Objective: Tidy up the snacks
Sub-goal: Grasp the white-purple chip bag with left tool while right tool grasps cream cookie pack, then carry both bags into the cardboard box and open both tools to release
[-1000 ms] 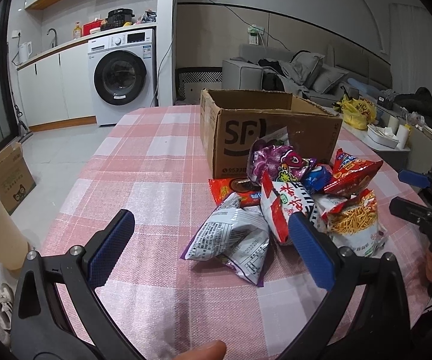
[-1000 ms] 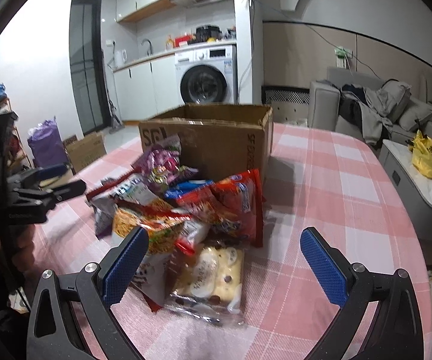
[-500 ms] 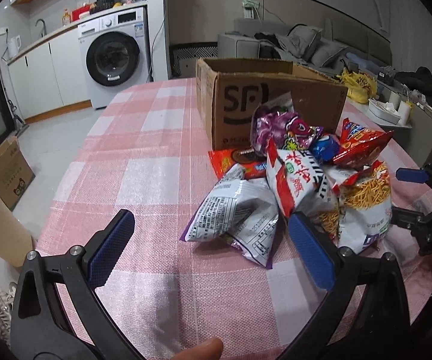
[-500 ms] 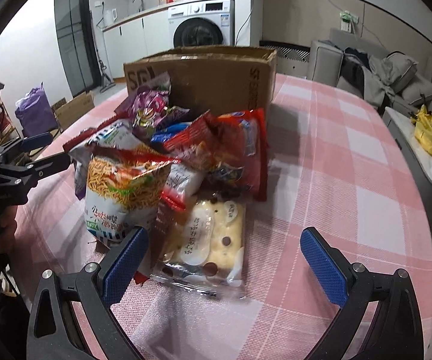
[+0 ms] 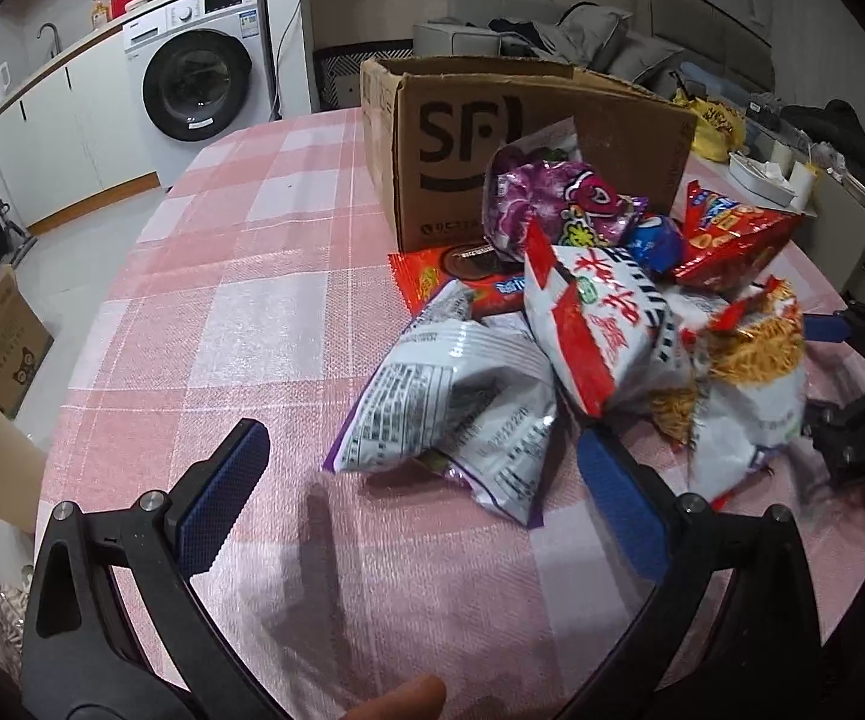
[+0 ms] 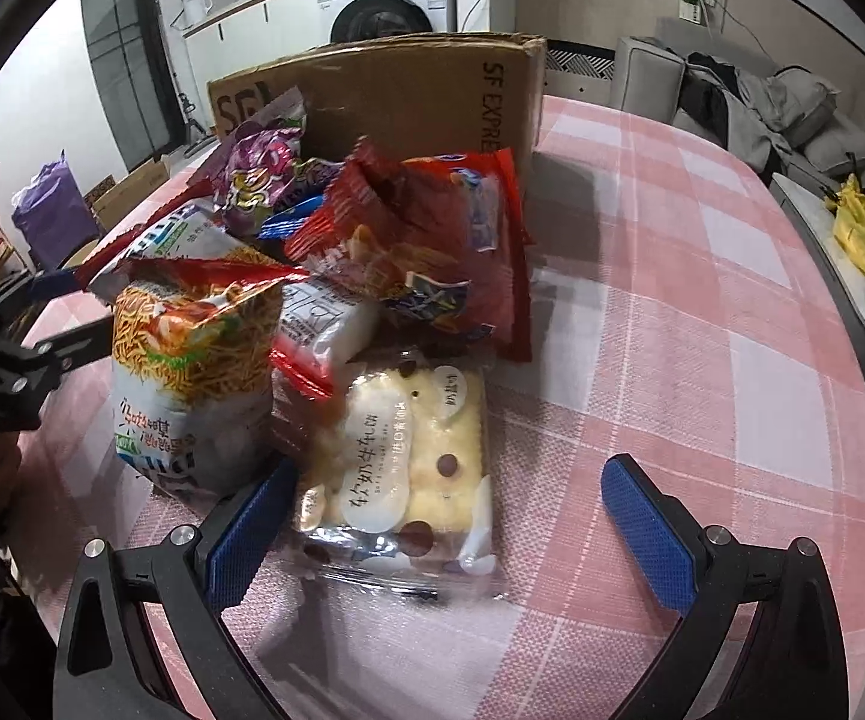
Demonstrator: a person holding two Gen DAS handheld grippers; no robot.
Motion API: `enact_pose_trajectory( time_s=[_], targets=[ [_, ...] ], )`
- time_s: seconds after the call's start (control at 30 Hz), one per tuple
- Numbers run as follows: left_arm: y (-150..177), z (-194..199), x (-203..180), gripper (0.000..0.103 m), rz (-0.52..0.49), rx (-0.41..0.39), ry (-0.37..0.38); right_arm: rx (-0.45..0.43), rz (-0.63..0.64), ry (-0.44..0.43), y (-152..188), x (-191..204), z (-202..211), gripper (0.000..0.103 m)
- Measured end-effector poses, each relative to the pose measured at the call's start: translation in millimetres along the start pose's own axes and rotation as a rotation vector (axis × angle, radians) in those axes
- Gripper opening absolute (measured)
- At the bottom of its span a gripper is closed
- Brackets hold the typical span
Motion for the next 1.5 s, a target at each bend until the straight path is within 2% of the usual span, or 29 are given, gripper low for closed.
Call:
enact_pose_trajectory(
  time_s=[0.1,0.23,0.3,0.37,0.43,0.53,0.67,0.77,1.03,1.5],
  targets=[
    [-2,-6,1,0.102,-0.012,0.017,-0.012,0.013,0.026,0.03,1,2,-3,0.103],
    [-5,-15,2,0.102,-0.024,0.032,-0.026,0.025,0.003,0.028,2,-8,-5,0.102],
    [-6,-20,2,0.101,-0.024,0.042,-0.023,0.023,-0.001,0.025,1,-12,-5,0.099],
    [-5,-21,2,0.083,-0.023,0.049,-0.011,0.013,0.008,0.018,-2,-15,-5,0.09],
    [-5,-26,0,0.07,-0.025,0.061,0.021,0.005,0.018,0.011,-4,-15,-4,0.082],
    [-7,-26,-1,0.065,-0.034,0.048,0.036,0.0,0.027,0.004,-4,-10,0,0.074],
    [-6,-22,0,0.057,-0.032,0.032,0.059,-0.015,0.026,-0.002,-1,-9,6,0.059],
    [-4,-16,0,0.052,-0.022,0.021,0.073,-0.027,0.018,-0.02,2,-9,10,0.058],
    [6,2,4,0.047,0.009,-0.008,0.087,-0.039,0.007,-0.043,12,-10,21,0.058],
    [15,33,4,0.045,0.031,-0.067,0.096,-0.086,-0.04,-0.018,38,-25,55,0.058]
  ],
)
Point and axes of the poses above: each gripper's, at about its wrist camera, not at the fingertips, and z roughly against the way its jaws point, x to its left, y to its underside, the point moved 8 cm from there along -z, roughly the way its jaws point
